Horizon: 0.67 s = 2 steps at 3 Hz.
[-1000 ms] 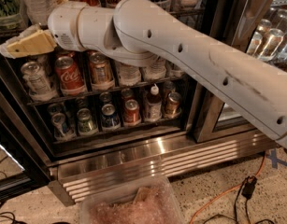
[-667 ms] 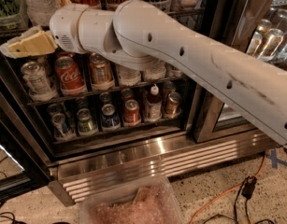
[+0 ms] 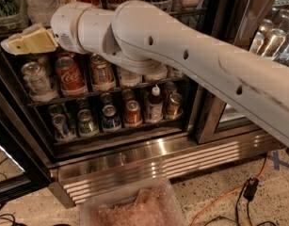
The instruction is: Pick water bottle from top shelf of fridge
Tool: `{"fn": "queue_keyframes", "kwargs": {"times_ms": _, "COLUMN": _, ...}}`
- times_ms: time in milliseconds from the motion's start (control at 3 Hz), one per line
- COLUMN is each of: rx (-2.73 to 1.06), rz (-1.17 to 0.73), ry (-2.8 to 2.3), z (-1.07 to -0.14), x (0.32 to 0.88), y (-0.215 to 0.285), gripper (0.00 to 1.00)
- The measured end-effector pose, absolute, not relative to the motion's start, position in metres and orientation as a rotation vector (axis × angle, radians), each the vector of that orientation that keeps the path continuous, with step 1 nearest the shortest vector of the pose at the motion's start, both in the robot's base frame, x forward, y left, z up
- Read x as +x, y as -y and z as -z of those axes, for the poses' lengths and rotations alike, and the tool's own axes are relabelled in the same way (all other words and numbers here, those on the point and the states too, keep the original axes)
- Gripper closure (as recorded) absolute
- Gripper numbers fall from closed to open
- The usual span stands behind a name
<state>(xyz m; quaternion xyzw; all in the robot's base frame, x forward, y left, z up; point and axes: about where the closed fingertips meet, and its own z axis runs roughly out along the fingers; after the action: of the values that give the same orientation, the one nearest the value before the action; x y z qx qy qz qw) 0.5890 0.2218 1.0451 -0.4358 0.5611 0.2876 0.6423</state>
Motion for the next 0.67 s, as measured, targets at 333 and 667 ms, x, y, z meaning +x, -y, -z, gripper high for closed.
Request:
{"fn": "queue_keyframes", "kwargs": {"times_ms": 333, "rx": -0.994, "rz": -0.648, "ry": -1.270, "z": -1.0501, "x": 0.5899, "y": -0.2251, "gripper": 0.00}}
{"fn": "queue_keyframes", "kwargs": {"times_ms": 667, "rx": -1.020, "rz": -0.689, "ry": -1.269, "z": -1.0491, "x": 0.5934, "y": -0.2330, "gripper": 0.00}}
